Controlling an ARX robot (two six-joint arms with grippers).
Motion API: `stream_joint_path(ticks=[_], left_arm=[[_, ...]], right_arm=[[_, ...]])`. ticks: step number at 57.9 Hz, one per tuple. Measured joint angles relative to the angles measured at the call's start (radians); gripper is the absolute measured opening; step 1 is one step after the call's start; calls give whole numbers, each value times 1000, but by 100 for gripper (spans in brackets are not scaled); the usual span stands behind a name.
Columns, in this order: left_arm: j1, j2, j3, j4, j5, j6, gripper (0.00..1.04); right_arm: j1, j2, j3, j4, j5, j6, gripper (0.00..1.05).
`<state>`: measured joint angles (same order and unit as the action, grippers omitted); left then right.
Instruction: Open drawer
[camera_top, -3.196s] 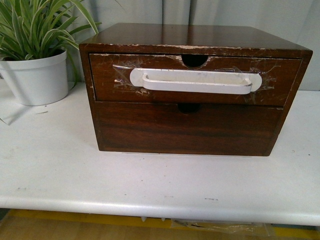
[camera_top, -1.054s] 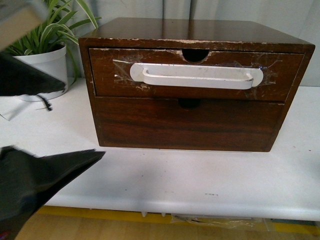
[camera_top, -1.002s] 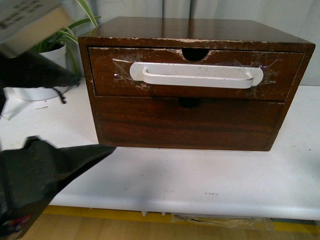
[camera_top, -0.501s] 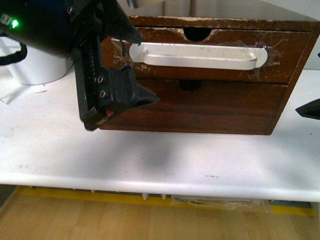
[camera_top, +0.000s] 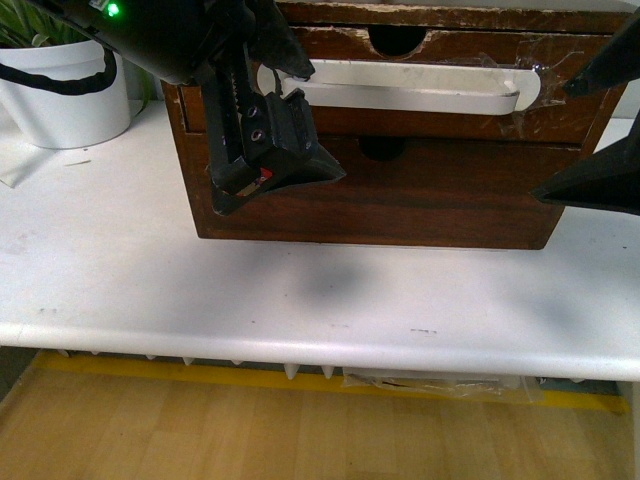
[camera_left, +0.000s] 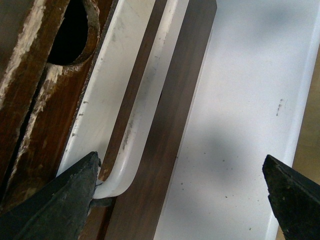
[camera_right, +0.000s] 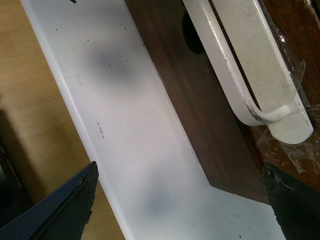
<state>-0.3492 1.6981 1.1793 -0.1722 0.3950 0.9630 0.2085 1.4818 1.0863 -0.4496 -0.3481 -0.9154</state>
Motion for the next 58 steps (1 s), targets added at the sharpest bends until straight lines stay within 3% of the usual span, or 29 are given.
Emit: stream_joint_path(ticks=[58], left_arm=[[14, 82, 112, -109, 44, 5, 99]], right_arm=[[33, 145, 65, 137, -69, 55, 96]])
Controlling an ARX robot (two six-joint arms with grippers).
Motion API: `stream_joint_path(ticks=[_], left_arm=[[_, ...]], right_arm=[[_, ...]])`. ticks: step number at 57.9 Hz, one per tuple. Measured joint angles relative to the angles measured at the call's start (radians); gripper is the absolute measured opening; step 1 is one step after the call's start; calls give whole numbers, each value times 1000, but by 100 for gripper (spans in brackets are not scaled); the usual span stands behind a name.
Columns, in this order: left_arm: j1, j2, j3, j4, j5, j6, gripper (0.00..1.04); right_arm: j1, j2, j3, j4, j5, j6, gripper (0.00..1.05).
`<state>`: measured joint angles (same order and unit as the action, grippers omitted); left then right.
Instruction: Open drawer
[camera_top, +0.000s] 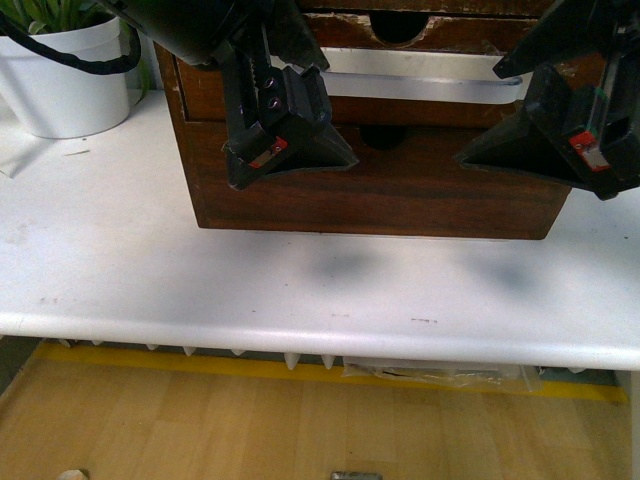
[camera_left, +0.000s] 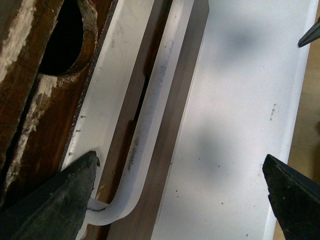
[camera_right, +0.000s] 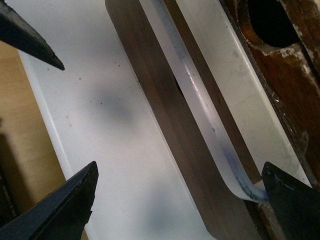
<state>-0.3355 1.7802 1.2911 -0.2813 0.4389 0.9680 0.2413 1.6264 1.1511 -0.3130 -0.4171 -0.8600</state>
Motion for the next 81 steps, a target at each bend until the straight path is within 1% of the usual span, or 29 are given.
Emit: stream_joint_path(ticks=[14, 23, 35, 39, 52, 81], left_arm=[[6, 0, 0, -10, 10, 7, 99], [6, -3, 1, -48, 19, 38, 99], [2, -28, 3, -146, 33, 109, 99], [-1, -45, -7, -188, 35, 139, 99], [-2, -85, -41, -246, 43, 205, 99], [-15, -178, -121, -355, 55, 291, 99]], right_arm=[[12, 35, 10, 14, -11, 14, 96], [13, 39, 28, -50, -24, -30, 96], [13, 28, 43, -135, -53, -89, 96], [15, 16, 31, -150, -63, -98, 96], [20, -21, -6, -175, -87, -119, 96], [64, -115, -78, -251, -92, -150, 96]])
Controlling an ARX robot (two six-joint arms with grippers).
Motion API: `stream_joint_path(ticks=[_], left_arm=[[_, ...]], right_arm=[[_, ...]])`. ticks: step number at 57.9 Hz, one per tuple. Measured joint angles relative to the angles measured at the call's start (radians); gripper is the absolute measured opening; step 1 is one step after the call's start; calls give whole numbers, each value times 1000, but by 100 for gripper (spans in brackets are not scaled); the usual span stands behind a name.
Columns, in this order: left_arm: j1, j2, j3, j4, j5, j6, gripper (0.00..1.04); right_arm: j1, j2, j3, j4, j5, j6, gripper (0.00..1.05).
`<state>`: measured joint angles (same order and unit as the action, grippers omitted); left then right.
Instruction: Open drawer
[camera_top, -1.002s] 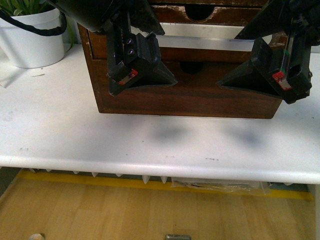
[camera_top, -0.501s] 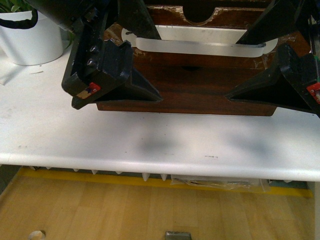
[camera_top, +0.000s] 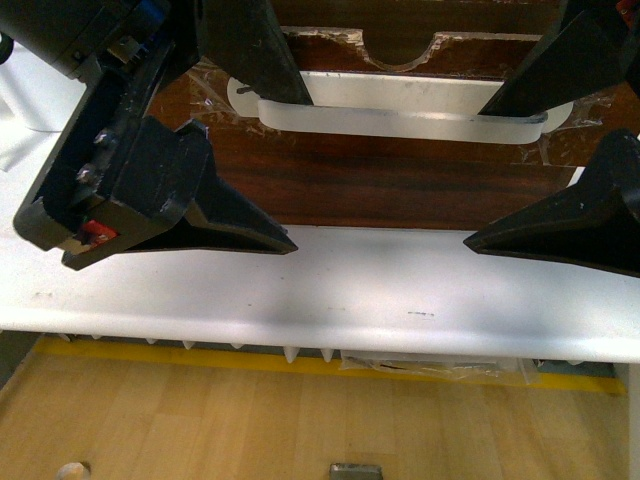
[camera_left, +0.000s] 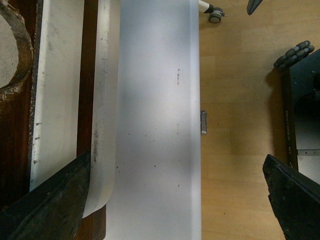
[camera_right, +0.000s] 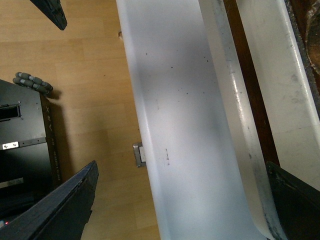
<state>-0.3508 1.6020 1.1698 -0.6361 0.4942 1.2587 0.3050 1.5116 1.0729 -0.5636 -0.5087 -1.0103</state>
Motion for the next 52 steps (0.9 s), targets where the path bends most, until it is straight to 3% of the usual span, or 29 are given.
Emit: stream_joint_path(ticks=[21, 38, 52], left_arm=[[-18, -72, -66, 25, 3, 11, 99], [-23, -179, -201, 280, 33, -163, 99], [-5, -330, -366, 571, -31, -363, 99]], right_arm=[[33, -42, -55, 8, -5, 6, 96], [-13, -167, -146, 212, -2, 115, 96], [-90, -358, -323, 397, 35, 229, 96]])
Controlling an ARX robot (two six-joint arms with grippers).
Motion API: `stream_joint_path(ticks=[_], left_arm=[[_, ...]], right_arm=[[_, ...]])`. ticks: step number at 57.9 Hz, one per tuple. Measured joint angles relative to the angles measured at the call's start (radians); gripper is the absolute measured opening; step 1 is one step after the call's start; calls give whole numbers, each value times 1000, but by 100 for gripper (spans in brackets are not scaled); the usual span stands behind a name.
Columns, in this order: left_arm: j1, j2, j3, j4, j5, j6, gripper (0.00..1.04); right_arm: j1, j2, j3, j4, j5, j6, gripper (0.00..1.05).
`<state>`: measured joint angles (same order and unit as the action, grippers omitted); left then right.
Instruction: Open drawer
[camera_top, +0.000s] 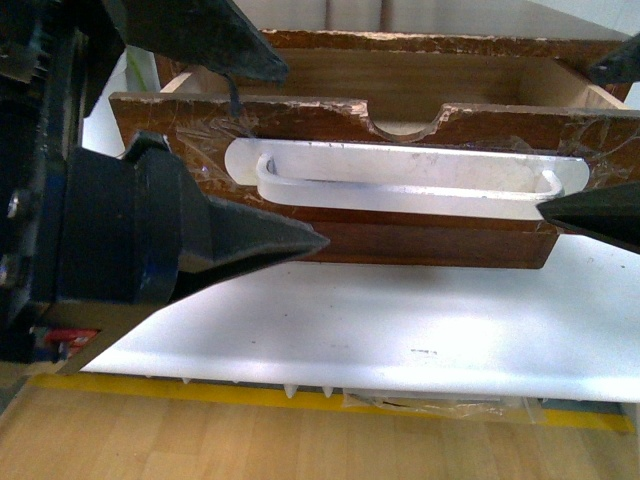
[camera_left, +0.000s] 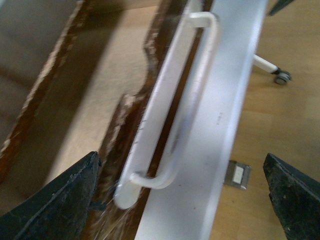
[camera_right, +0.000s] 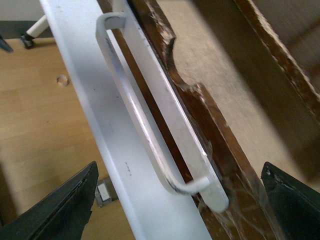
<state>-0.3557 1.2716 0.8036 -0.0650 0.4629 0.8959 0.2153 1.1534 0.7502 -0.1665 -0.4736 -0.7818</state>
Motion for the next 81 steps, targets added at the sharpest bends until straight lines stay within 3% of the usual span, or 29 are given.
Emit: stream_joint_path(ticks=[15, 23, 32, 46, 55, 66, 71, 81], left_arm=[[97, -108, -219, 344, -197, -288, 99], [142, -204, -332, 410, -264, -467, 99], [194, -349, -450, 392, -317, -616, 99], [338, -682, -600, 195, -414, -827, 99], [389, -789, -623, 130, -420, -872, 99], [393, -795, -624, 129, -425, -892, 99], [364, -827, -717, 363, -461, -894, 81], [357, -903, -752, 383, -463, -894, 45]], right_arm=[[-60, -225, -232, 210, 111, 155, 96], [-89, -360, -346, 275, 188, 271, 96], [-119, -555, -451, 240, 257, 389, 96], [-198, -966, -561, 43, 373, 600, 96], [-274, -1015, -583, 42, 380, 728, 96], [-281, -1018, -588, 45, 391, 774, 96], [-230, -1057, -635, 140, 470, 773, 77], [-219, -1083, -671, 151, 472, 772, 42]])
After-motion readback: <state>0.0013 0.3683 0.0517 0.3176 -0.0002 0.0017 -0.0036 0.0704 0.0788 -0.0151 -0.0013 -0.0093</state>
